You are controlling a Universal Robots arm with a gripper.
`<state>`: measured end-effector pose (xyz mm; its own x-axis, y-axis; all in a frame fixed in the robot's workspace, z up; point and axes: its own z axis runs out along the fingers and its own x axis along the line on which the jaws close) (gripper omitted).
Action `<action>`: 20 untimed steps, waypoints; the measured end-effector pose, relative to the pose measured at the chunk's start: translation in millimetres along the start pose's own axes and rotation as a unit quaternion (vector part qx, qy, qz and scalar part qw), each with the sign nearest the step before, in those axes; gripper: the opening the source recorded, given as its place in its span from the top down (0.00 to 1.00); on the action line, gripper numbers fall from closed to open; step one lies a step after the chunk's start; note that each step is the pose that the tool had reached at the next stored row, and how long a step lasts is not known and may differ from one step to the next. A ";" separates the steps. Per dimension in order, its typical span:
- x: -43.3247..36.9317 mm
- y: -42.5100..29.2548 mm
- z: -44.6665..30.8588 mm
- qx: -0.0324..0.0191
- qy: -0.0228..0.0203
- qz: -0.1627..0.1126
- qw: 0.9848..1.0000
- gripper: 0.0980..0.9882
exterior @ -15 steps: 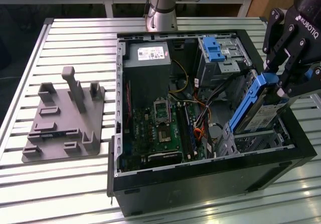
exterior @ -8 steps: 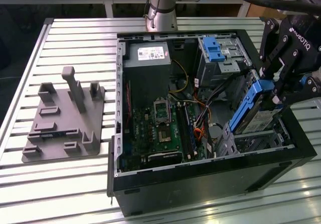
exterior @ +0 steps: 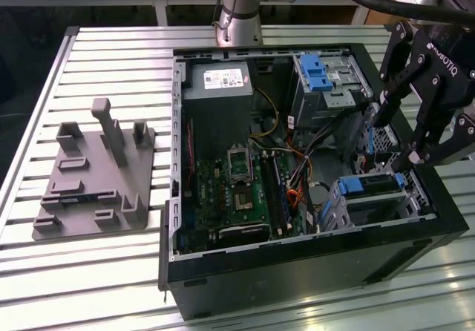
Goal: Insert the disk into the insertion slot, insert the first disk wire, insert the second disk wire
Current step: 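Insert the disk into the insertion slot, then insert the first disk wire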
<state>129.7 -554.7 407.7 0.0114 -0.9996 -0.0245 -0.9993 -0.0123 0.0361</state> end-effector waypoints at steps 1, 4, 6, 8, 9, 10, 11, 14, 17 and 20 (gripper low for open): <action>0.0 0.0 0.0 0.000 0.000 0.000 1.000 0.42; 0.0 0.0 0.0 0.000 0.000 0.000 1.000 0.42; 0.0 0.0 0.0 0.000 0.000 -0.001 1.000 0.42; 0.0 0.0 0.0 0.000 0.000 -0.001 1.000 0.42; 0.0 0.0 0.0 0.000 0.000 -0.001 1.000 0.42; 0.0 0.0 0.0 0.000 0.000 -0.001 1.000 0.42; 0.0 0.0 0.0 0.000 -0.001 -0.001 1.000 0.42; 0.0 0.0 0.0 0.000 -0.003 -0.001 1.000 0.42; 0.0 0.0 0.0 0.000 -0.005 -0.002 1.000 0.42; 0.0 0.0 0.8 0.000 -0.005 0.002 1.000 0.42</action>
<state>129.7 -554.7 406.9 0.0062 -0.9994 -0.0339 -0.9993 -0.0075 0.0359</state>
